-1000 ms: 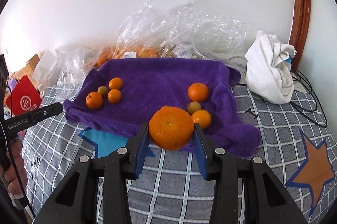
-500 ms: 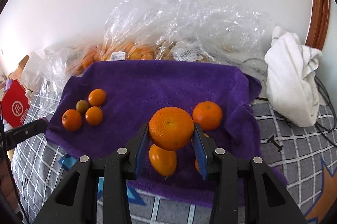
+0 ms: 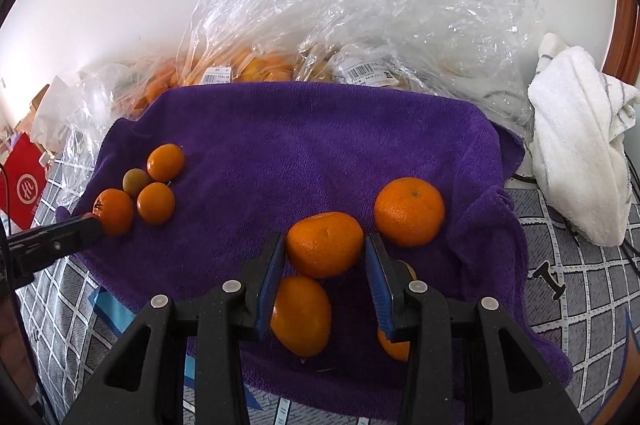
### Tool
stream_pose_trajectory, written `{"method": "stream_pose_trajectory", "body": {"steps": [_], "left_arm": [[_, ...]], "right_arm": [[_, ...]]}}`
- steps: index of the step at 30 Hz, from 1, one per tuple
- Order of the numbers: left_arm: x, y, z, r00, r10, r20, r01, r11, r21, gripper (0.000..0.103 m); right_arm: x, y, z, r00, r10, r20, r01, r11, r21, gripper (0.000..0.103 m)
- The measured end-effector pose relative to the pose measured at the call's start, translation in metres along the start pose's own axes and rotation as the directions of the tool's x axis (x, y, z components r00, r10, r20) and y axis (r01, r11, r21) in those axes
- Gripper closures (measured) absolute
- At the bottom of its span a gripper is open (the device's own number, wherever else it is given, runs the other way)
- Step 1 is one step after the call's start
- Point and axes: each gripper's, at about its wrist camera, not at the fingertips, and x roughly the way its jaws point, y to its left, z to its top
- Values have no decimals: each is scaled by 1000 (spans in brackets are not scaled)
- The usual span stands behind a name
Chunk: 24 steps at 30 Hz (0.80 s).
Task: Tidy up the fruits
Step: 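Open both tools to release the orange and red fruit on the towel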
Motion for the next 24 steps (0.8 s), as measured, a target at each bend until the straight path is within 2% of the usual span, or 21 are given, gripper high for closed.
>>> {"method": "stream_pose_trajectory", "body": {"steps": [9, 17, 24], "left_arm": [[18, -4, -3, 999, 26, -39, -27, 1000, -4, 81], [23, -9, -2, 997, 66, -27, -66, 998, 20, 81], [29, -13, 0, 991, 133, -24, -132, 990, 42, 81]], "right_arm": [[-25, -3, -4, 999, -21, 48, 22, 1000, -18, 62], [-31, -5, -11, 998, -53, 40, 53, 999, 2, 59], [-31, 1, -18, 996, -78, 34, 79, 997, -23, 57]]}}
